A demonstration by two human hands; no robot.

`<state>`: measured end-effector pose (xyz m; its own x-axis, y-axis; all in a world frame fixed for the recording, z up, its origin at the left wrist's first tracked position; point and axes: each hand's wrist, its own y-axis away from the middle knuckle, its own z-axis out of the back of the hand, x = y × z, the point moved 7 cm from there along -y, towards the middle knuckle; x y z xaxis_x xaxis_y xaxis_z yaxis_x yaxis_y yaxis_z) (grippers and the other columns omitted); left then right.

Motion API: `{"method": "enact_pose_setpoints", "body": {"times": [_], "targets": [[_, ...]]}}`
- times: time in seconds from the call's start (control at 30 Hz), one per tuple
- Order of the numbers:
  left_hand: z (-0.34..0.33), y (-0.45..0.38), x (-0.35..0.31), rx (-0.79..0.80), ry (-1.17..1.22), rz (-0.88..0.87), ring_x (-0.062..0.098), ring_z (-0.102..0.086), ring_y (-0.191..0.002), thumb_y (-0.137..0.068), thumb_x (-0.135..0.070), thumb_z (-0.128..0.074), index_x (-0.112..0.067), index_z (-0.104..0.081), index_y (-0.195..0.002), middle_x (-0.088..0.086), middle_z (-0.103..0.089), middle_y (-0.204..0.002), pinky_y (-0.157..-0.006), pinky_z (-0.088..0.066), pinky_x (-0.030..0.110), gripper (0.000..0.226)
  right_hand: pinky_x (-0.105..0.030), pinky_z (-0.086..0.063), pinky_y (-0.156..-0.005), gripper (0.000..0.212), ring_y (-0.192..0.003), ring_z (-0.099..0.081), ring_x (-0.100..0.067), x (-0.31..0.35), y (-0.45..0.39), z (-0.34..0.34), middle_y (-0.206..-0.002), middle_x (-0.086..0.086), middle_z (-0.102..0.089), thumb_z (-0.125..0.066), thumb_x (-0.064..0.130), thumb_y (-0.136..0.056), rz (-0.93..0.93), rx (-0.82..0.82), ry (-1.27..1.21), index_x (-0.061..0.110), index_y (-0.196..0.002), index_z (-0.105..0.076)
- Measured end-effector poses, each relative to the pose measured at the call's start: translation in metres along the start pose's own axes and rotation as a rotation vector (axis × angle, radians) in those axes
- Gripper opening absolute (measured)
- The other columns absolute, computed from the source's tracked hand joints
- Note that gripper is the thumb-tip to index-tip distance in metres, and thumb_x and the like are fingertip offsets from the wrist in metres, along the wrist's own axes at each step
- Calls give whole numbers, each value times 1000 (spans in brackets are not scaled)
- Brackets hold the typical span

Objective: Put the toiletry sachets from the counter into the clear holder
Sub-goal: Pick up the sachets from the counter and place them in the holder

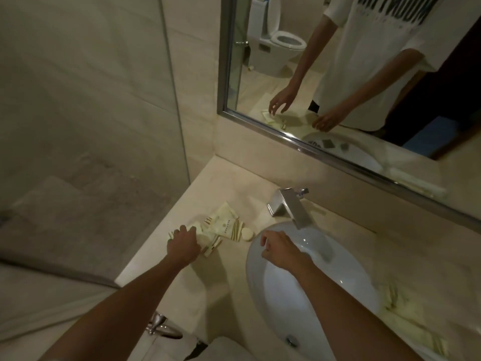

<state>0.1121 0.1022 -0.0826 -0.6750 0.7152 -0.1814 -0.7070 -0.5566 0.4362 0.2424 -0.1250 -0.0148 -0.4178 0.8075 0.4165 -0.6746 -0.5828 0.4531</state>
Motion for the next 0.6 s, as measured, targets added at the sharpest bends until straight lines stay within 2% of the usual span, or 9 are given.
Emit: {"method": "enact_pose_setpoints", "body": {"times": [0.23,0.4,0.5,0.6], "targets": [[-3,-22,20,7,10,-10,30,-43,-116,-85,-12,-56,-17,-34,-132,11,-43,-126,-86,-47,42,52,-31,-50,-67,7,-81,-60,-24,33,-35,-21,-90,-9,-61,-57,11,-79,24,6,37,17,-80,-60],[-10,-29,35,7,186,-46,33,-47,-107,-82,-13,-62,-10,-40,-123,14,-40,-119,-76,-52,43,47,-33,-48,-65,11,-82,-62,-29,58,-60,-31,-89,-12,-63,-50,15,-84,48,-18,74,12,-79,-59],[-15,-30,44,13,270,-21,33,-51,-103,-79,-17,-68,-9,-38,-125,15,-41,-116,-77,-52,42,55,-32,-47,-70,14,-91,-62,-29,72,-72,-38,-101,-10,-64,-51,11,-84,60,-21,108,13,-92,-63],[-18,-29,54,0,316,7,31,-52,-97,-80,-15,-67,-10,-36,-125,14,-42,-113,-76,-53,43,56,-35,-47,-79,25,-106,-55,-27,80,-84,-43,-116,-7,-57,-54,11,-85,81,-37,152,16,-110,-57]]}}
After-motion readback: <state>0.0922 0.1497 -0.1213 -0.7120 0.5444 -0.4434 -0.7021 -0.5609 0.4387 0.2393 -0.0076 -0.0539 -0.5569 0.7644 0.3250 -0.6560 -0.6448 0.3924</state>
